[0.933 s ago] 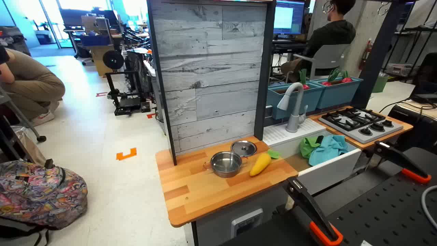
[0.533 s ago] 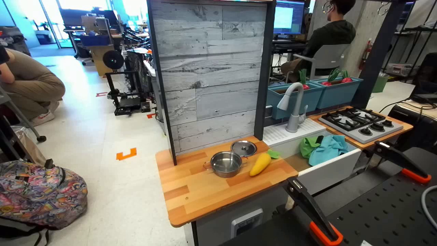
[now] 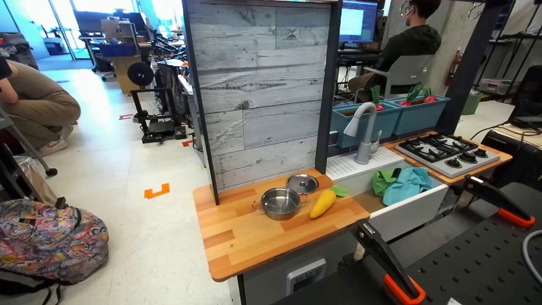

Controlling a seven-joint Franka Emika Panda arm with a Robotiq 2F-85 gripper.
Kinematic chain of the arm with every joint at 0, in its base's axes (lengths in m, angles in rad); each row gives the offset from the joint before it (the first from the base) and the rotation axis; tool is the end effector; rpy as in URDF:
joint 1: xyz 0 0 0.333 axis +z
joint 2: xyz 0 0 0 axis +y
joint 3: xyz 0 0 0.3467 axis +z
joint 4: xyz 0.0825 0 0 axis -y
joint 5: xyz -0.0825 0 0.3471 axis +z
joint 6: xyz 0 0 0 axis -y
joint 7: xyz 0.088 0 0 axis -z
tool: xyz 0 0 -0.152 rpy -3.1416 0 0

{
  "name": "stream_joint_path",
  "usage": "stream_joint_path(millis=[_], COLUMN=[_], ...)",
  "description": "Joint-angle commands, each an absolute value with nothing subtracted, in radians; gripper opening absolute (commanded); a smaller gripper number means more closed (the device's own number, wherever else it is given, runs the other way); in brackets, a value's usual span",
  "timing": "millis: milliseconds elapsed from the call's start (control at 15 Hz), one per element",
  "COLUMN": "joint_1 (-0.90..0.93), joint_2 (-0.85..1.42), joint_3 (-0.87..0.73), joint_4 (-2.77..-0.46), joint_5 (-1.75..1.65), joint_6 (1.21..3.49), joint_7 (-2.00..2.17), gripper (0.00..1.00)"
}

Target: Put the carrot on the silver pot

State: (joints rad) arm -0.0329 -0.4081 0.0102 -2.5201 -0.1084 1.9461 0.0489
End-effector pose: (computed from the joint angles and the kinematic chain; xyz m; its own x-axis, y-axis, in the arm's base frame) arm 0.3398 -0.0195 0.4120 0.9862 -0.0329 -0.1622 -0.0159 -0.9944 0.1048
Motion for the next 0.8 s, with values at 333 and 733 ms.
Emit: stream_joint_path(millis=[333,733], joint_1=[-0.007,0.035], joint_2=[-0.032,0.290], joint_3=[0.018,0.021], joint_4=[-2.446,-2.338], joint_5=[0.090,0.131], joint_6=[2.358,2.636], joint_7=[0.204,0.426], gripper=[1.00,1.00])
